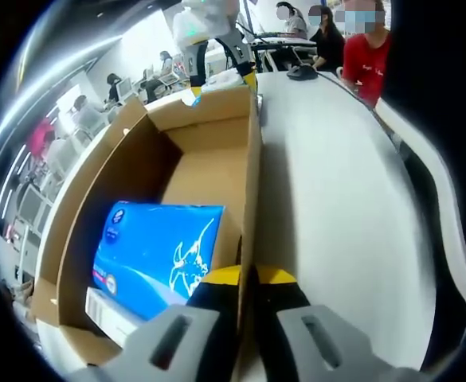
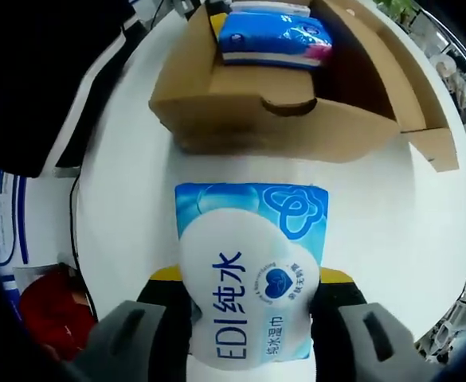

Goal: Operate the shoe box by opening the lid, removing the specified soft item, and placing it in the target area until the item is outside and the box remains undamaged.

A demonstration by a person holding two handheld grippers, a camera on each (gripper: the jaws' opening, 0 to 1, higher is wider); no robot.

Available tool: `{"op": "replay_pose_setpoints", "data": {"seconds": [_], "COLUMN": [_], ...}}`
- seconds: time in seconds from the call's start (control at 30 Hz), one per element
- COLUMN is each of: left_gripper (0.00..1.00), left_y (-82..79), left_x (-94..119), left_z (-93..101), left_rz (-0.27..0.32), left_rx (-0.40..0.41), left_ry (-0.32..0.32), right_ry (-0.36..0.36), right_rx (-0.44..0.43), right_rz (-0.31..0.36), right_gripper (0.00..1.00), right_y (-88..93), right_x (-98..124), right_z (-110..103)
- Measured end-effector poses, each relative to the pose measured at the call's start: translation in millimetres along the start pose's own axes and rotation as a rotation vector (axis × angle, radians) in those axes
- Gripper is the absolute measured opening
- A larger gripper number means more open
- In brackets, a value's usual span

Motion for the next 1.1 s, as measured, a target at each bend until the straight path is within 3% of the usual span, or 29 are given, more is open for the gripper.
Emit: {"op": "replay_pose_setpoints", "data": {"seconds": [0.77,1.1], "left_gripper": [0.03,0.03], "left_y": [-1.1,3.2], "left_x": [0,-4], "left_z": [1.0,-0.1], "left_rz": [-0.006,-0.009], "left_rx": [0.006,0.010], "left_ry": [0.001,-0.002], "right_ry": [-0.005,0.003], "right_rx": [-0.020,-0.006], "right_rz": [-0.012,-0.024], "right_gripper": [0.63,0.66], "right_y": [-0.8,0.1], "right_x": [-1,-11], "right_z": [-3,-1]}}
Point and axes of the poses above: the point that each gripper's makers call its tool centre point, and the gripper's own axes: x roughly backward along the fingers, z roughly to its right, y roughly out of its underside, the point moved 7 cm from there along x, roughly backward along the fingers, and after that the axes turned 7 degrees about -z, right-handed, at the moved point
